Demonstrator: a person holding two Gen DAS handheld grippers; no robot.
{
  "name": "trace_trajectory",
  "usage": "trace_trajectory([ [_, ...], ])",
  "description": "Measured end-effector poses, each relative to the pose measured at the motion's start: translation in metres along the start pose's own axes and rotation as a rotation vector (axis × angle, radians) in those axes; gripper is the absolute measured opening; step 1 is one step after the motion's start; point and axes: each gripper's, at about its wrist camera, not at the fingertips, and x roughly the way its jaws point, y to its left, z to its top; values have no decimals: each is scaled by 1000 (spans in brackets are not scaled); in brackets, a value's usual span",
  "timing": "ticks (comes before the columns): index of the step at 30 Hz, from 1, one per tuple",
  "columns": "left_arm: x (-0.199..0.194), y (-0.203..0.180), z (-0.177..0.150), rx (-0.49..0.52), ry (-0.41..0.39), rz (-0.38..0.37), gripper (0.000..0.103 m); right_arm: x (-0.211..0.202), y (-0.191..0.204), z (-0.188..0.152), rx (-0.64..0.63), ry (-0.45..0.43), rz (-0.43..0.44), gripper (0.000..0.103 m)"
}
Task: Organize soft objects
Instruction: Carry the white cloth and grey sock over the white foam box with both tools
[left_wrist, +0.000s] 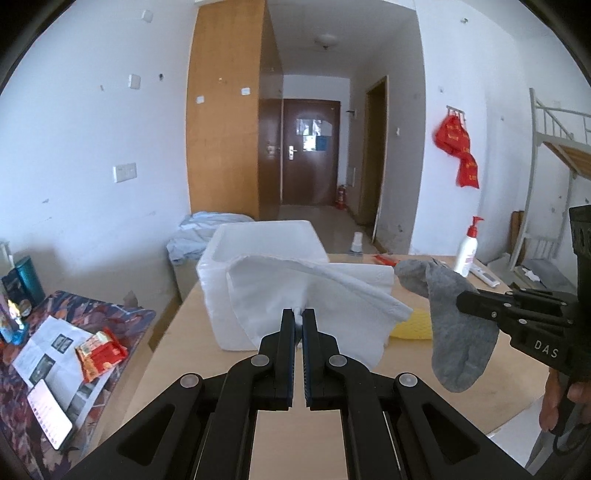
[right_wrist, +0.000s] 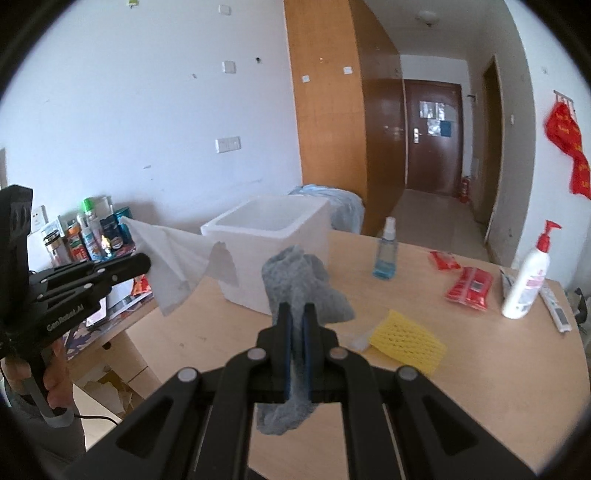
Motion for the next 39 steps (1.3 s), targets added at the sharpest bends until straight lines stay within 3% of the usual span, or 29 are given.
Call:
trace_trajectory([
  [16,10,16,12,-9,-11,27,4,28,15,23,-25,4,56,8],
  [39,60,48,77,-16,-47,73,4,77,20,102,-94,-26,61,8],
])
